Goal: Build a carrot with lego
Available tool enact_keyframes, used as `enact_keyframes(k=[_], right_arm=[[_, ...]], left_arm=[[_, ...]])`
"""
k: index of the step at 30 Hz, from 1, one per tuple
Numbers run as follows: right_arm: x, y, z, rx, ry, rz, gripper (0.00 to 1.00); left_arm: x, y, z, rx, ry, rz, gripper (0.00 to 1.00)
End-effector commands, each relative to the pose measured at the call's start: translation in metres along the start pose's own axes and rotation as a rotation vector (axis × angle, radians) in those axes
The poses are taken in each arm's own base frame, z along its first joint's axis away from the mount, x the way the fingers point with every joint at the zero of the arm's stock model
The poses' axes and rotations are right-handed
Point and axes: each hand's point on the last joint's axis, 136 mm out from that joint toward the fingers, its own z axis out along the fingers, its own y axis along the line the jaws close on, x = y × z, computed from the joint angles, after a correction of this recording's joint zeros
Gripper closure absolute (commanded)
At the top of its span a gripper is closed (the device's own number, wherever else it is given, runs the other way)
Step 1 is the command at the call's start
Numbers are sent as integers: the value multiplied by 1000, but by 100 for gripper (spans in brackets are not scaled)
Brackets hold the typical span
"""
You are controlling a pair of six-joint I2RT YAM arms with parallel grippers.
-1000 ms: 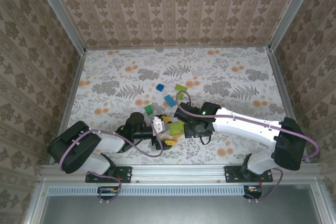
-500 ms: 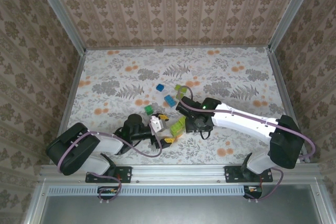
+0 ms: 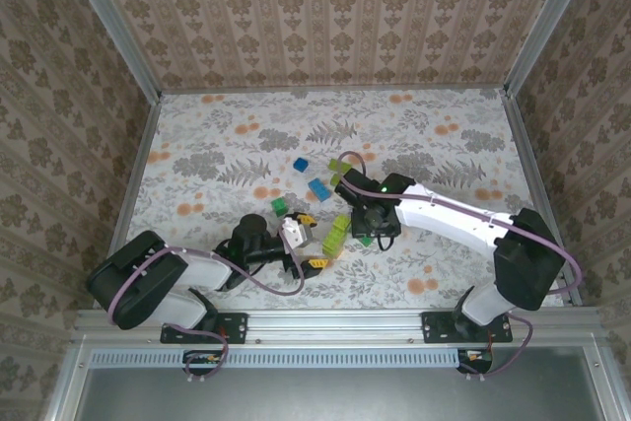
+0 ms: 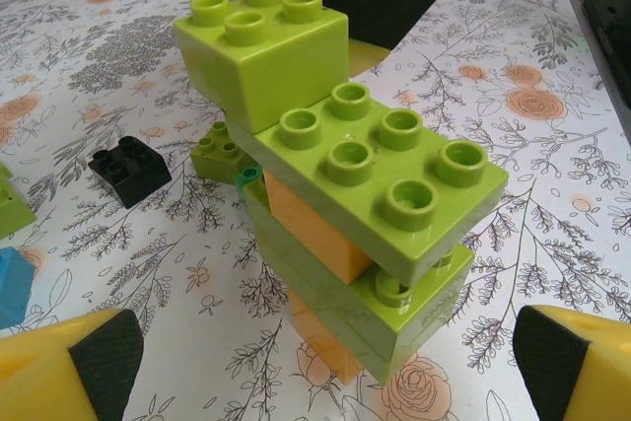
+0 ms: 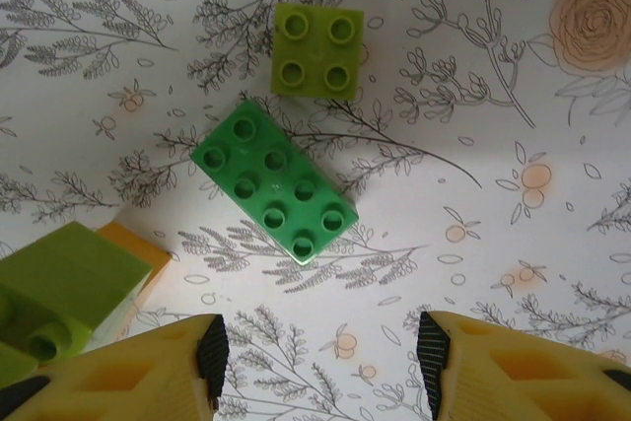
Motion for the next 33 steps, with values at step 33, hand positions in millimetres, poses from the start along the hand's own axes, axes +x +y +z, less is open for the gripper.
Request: enact_keyframes(k=[33], right_arm=[[-60,60,16,-106,-28,-147,44]], left_arm=[[6,7,10,-1,29,-11,0]])
